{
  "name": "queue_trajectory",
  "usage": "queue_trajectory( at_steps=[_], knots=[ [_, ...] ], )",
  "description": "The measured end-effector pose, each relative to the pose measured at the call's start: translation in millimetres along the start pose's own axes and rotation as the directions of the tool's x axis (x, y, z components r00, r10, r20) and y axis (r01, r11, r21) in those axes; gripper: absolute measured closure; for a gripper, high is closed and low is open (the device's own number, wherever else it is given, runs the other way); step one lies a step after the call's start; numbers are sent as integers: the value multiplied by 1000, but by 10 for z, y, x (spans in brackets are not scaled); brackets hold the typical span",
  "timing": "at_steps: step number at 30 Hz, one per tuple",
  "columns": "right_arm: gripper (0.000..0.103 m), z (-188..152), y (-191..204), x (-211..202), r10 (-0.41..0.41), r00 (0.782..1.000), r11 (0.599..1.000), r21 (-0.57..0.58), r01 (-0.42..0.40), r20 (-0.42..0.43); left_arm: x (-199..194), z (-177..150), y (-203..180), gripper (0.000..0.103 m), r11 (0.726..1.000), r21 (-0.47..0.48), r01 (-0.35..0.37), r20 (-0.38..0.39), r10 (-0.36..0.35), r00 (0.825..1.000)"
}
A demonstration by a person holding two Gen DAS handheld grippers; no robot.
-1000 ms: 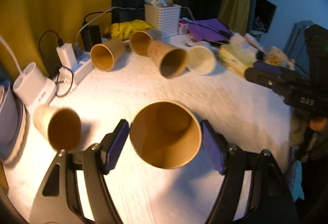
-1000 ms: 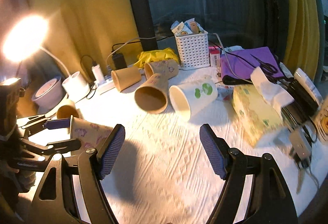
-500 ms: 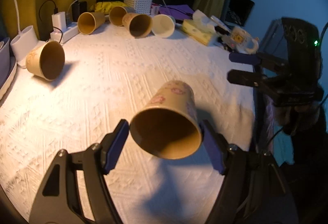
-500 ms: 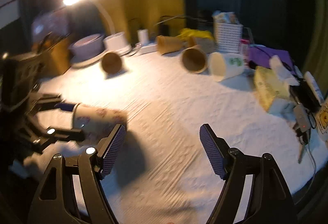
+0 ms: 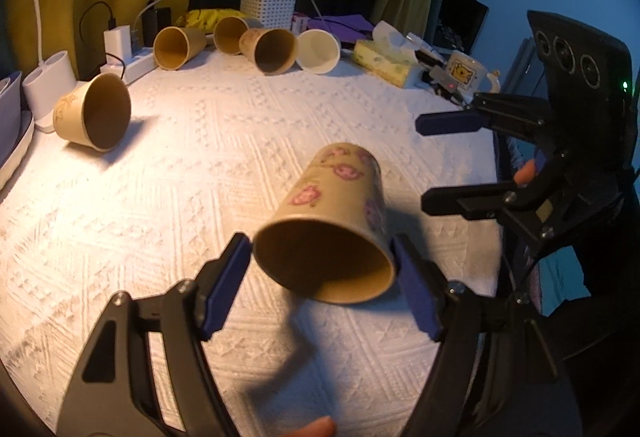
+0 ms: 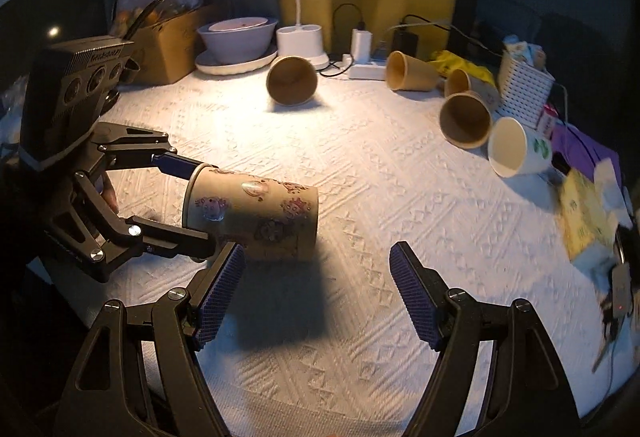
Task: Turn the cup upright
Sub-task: 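Close the right tool on the side of the tan floral cup and lift it, then rotate the right tool to turn the held cup opening-up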
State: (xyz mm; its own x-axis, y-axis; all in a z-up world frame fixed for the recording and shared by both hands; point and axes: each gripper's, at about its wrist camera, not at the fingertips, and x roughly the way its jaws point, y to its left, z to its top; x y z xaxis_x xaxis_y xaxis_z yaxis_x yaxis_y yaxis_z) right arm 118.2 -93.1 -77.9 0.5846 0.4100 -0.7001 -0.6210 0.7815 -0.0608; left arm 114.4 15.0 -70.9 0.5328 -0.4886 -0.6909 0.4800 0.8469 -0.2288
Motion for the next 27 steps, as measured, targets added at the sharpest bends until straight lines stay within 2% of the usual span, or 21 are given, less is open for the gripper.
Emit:
queue_trajectory(
  at_steps=[4, 10, 16, 17, 21, 25, 27],
  knots=[
    [25, 28, 15, 40, 12, 1000, 1000, -23, -12, -14, -23, -12, 5, 22, 1000, -18, 12, 7, -12, 1000],
    [25, 45, 42, 94, 47, 999, 997, -68, -48, -21, -125, -15, 2, 21, 999, -34, 19, 47, -17, 999],
    [25, 154, 220, 130, 77, 996, 974, -211, -86, -48, -328, -72, 18, 21, 998, -58, 21, 100, -15, 995],
    [25, 165, 270, 137, 84, 995, 965, -245, -96, -59, -376, -93, 33, 21, 998, -67, 12, 115, -4, 993],
    [25, 221, 450, 195, 83, 990, 915, -386, -122, -115, -583, -213, 33, 21, 990, -77, -115, 177, 127, 976],
    [25, 303, 583, 259, 84, 984, 852, -501, -153, -156, -732, -343, 47, 21, 987, -96, -127, 207, 144, 968],
    [25, 320, 680, 297, 76, 980, 797, -579, -171, -186, -773, -403, 46, 21, 988, -100, -120, 209, 139, 968]
  ],
)
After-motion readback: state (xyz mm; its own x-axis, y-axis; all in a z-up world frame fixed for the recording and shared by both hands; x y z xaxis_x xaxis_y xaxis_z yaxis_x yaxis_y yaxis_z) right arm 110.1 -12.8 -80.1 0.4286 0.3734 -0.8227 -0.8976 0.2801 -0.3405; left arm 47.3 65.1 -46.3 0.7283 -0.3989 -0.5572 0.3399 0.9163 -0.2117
